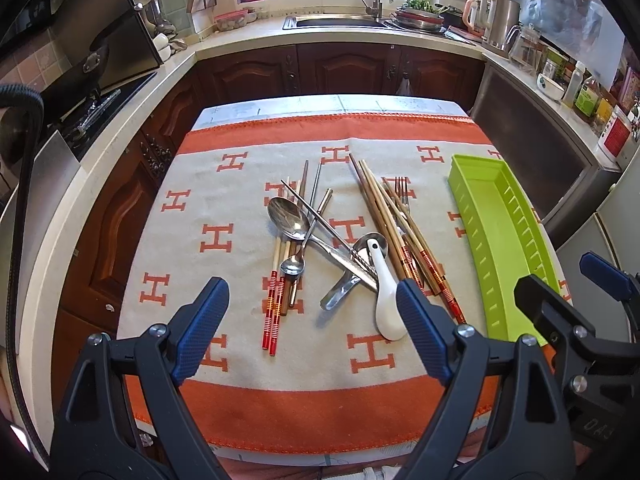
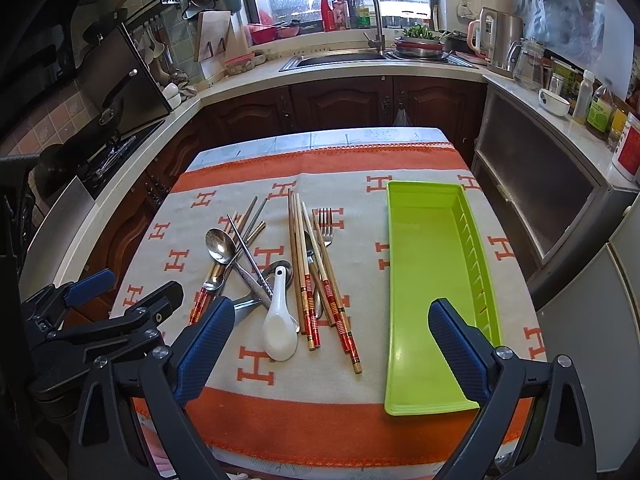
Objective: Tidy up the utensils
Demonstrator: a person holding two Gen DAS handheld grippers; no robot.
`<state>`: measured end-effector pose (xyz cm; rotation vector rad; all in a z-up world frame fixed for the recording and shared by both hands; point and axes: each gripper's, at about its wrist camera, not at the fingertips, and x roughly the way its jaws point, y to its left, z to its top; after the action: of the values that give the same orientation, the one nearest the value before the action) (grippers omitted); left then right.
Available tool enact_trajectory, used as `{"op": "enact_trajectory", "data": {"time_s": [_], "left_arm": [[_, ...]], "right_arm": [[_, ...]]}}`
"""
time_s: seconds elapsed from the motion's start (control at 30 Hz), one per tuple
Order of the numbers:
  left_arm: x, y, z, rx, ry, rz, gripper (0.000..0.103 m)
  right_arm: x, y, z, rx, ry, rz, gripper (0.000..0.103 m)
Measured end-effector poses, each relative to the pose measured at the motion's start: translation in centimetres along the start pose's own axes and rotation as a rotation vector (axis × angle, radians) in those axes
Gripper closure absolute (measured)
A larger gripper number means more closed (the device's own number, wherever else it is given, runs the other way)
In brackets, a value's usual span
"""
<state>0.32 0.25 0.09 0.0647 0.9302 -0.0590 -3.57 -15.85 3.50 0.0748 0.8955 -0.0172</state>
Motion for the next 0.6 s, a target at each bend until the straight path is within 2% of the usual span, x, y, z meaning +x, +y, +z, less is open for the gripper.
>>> {"op": "enact_trajectory", "data": {"time_s": [0.6], "left_arm": [[-1.6, 1.6, -0.2, -0.033, -0.03, -0.083, 0.019]], "right_arm": [[-2.7, 1.1, 0.5, -0.046, -0.056, -0.021, 0.005]]}}
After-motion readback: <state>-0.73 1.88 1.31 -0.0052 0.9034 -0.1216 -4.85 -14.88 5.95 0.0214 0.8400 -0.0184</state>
